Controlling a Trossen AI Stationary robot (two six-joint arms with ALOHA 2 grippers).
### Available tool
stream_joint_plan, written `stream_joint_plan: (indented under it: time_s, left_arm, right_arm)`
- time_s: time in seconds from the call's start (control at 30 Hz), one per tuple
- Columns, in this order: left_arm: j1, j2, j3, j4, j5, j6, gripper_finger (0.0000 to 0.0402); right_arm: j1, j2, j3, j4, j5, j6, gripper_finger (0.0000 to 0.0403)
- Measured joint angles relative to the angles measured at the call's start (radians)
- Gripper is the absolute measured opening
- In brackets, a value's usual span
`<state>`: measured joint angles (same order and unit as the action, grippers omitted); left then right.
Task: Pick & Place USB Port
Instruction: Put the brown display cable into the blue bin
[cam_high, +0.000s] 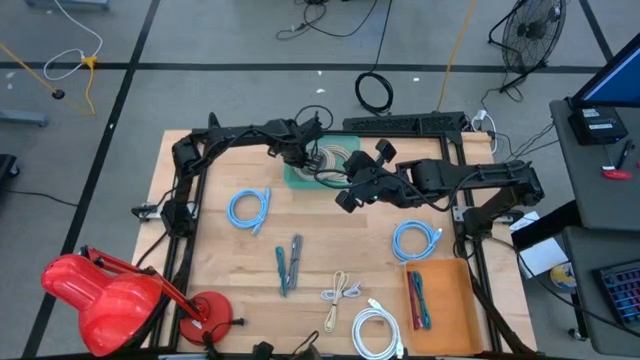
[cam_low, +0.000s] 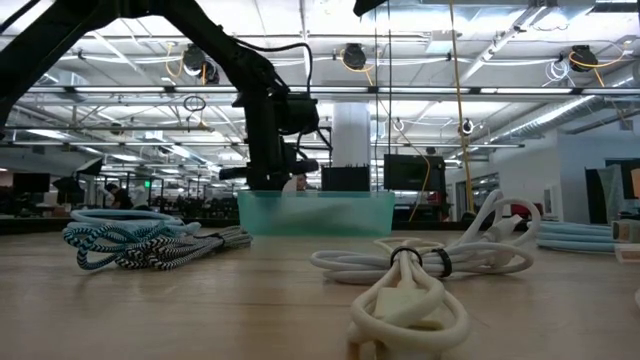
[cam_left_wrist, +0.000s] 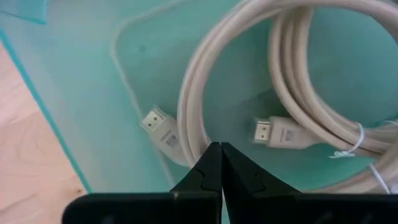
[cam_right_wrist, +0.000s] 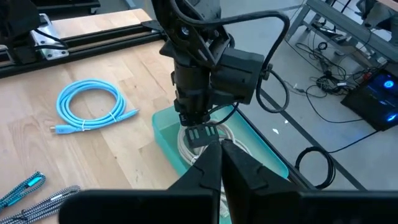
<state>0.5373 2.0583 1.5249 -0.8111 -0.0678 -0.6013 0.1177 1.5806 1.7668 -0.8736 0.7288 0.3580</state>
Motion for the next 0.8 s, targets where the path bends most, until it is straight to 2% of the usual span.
stream_joint_plan:
  time_s: [0.23,0.37,0.6,0.7,0.8]
  left_arm:
    - [-0.004,0.004,0.0,-0.019,-0.044,-0.019,0.0]
    - [-0.005,0.003,0.001,-0.102,-0.114,-0.086,0.0]
    - [-0.011,0.003,0.001,-0.097,-0.12,-0.051,0.0]
    - [-0.017,0.003,0.001,-0.086,-0.119,-0.051,0.0]
    - [-0.024,0.003,0.001,-0.061,-0.109,-0.054,0.0]
  right_arm:
    - [0.0,0.0,0.0,0.0,0.001,-0.003,0.0001]
    - [0.0,0.0,0.0,-0.001,0.004,-0.003,0.0001]
    - [-0.031,0.0,0.0,-0.04,0.0,0.056,0.0]
    - [-0.081,-0.003,-0.059,-0.041,-0.01,0.1,0.0]
    - [-0.162,0.0,-0.179,0.005,-0.093,0.11,0.0]
